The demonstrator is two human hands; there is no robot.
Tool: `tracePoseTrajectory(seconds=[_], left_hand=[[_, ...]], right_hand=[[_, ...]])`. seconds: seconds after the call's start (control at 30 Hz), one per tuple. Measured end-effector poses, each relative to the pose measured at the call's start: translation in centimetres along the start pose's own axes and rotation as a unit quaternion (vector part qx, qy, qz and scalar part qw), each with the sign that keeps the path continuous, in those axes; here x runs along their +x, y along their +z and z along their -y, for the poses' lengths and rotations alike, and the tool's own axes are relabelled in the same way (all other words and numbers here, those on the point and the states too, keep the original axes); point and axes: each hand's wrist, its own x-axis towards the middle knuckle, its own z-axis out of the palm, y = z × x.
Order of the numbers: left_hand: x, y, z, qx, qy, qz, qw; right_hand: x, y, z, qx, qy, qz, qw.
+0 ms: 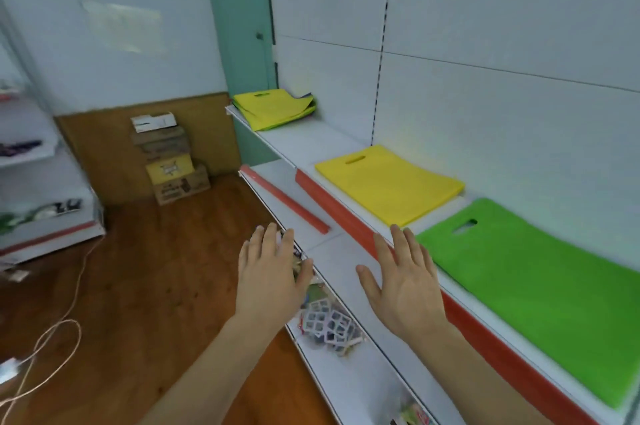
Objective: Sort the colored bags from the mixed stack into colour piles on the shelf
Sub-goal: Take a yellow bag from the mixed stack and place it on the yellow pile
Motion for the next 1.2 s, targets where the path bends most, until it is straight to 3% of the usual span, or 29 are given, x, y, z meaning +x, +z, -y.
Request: tracePoseTrajectory(seconds=[0.43, 0.8, 1.1, 1.2], left_hand=[[15.0, 2.1, 14.2, 0.018, -0.106, -0.01, 0.994], [32.8, 3.6, 27.4, 0.014, -0.041, -0.016, 0.999], [45.1, 7.3, 34.1, 0.01, 0.003, 0.005, 1.0], [49.7, 9.2, 35.6, 0.004, 0.022, 0.011, 1.0]], right_hand=[[21.4, 7.9, 10.8, -0.002, -0.085, 0.041, 0.996], [38.2, 14.2, 20.9, -0.007, -0.026, -0.002, 1.0], [49.4, 19.6, 24.8, -0.028, 0.024, 0.011, 0.999], [53.6, 21.6, 25.1, -0.013, 0.034, -0.016, 0.999]])
